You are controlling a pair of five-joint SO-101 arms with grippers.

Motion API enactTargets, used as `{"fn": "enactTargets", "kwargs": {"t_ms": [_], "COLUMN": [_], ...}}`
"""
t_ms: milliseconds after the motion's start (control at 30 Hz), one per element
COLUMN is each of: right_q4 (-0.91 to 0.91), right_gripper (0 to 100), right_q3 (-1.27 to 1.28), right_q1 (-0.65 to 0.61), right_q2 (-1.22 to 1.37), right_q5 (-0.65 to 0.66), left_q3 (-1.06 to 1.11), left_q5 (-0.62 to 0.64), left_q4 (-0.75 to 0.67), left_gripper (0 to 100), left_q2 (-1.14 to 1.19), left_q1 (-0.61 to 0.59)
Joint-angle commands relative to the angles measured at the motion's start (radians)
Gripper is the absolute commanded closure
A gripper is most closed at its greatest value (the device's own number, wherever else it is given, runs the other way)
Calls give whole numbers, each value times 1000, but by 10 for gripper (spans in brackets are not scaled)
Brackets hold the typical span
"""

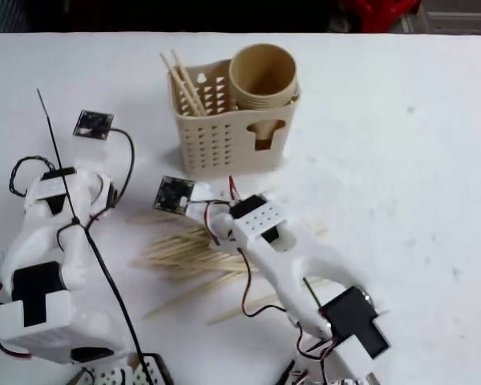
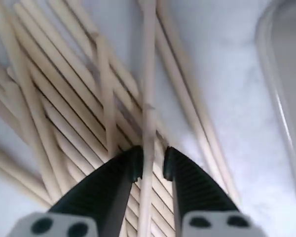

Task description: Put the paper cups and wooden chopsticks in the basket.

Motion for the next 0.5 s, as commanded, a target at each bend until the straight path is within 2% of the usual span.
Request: {"fn": "enactTargets", "kwargs": {"t_ms": [0, 167, 467], "right_q4": [-7, 10, 179], "right_gripper": [981, 983, 983], "right_q3": [-25, -25, -25], "right_q1": [10, 12, 10], "right_q2": [-4, -50, -403], "right_q5": [12, 6, 5], "left_q3": [-20, -20, -20], "left_q5": [-9, -9, -9], "left_q4": [3, 3, 3], "left_gripper": [880, 880, 880], "left_q2": [-4, -4, -4], "left_q1": [-15, -15, -15]}}
